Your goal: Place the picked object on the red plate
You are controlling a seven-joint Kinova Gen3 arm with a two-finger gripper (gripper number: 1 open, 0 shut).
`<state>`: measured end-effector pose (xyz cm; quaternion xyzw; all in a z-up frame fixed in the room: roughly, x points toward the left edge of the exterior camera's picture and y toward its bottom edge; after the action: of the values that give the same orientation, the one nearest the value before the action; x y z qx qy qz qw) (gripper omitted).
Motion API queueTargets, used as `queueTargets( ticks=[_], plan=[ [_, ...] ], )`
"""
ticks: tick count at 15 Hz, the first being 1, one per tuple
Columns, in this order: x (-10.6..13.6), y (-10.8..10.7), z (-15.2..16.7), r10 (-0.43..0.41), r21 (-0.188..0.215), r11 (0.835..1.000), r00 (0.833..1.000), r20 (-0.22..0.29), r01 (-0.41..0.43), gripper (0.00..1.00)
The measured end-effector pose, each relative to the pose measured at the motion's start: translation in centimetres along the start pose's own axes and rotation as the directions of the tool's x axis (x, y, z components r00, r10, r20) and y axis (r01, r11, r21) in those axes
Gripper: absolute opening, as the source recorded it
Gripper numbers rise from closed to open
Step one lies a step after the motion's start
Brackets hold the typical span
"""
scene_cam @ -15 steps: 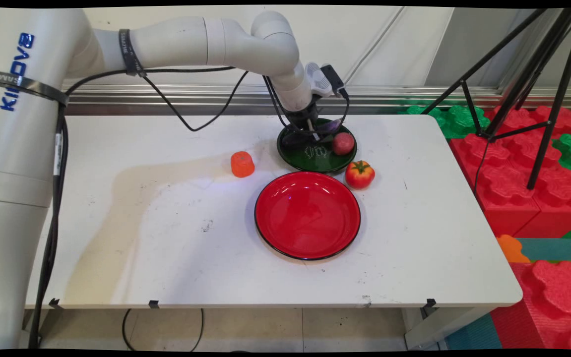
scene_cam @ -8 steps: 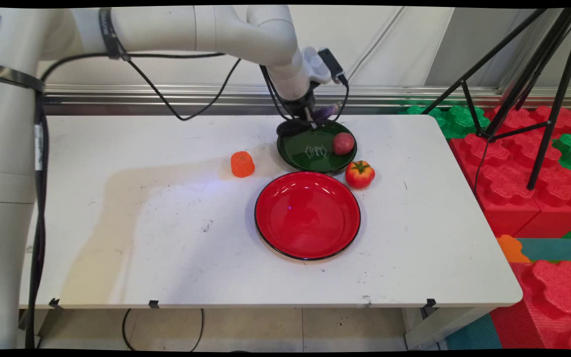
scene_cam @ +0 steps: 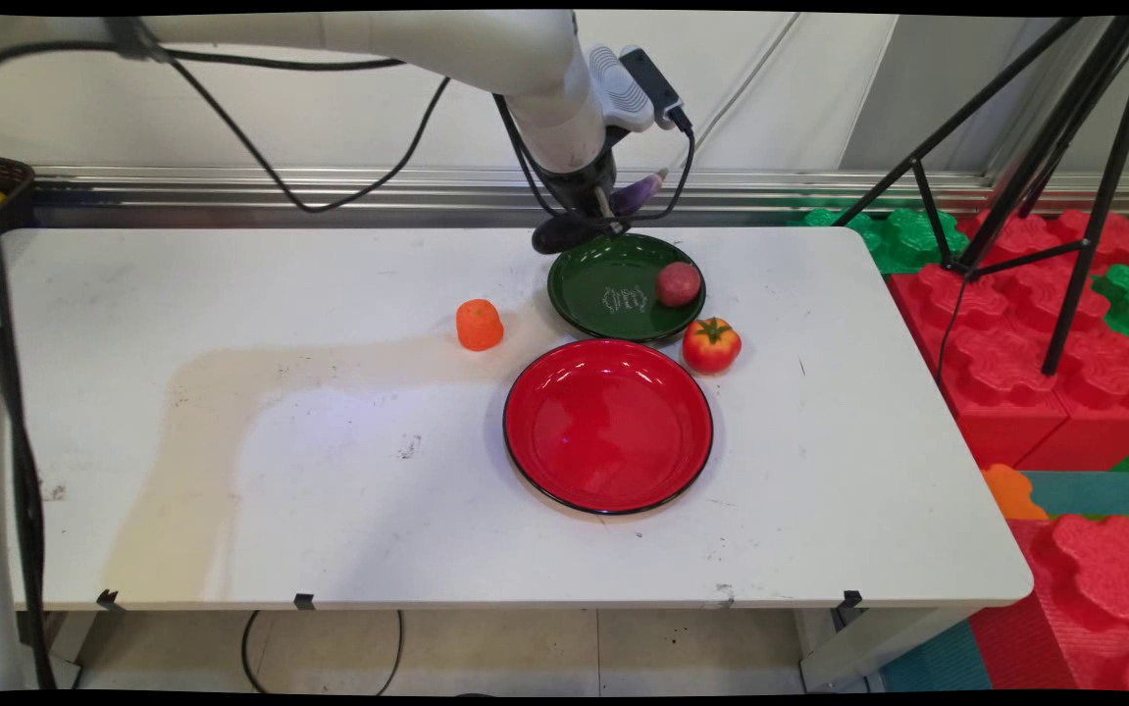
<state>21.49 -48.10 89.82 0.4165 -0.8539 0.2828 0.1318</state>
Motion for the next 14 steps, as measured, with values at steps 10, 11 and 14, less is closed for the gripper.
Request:
queueTargets(
  ticks=[10, 11, 14],
  plan=[
    [-3.7, 6.9, -7.6, -0.02, -0.088, 0.996, 0.996, 0.086, 0.027, 0.0],
    [-4.1, 7.6, -7.9, -0.019, -0.098, 0.995, 0.995, 0.094, 0.028, 0.0],
    [-5.0, 9.4, -8.2, -0.014, -0.125, 0.992, 0.993, 0.115, 0.028, 0.0]
  ],
)
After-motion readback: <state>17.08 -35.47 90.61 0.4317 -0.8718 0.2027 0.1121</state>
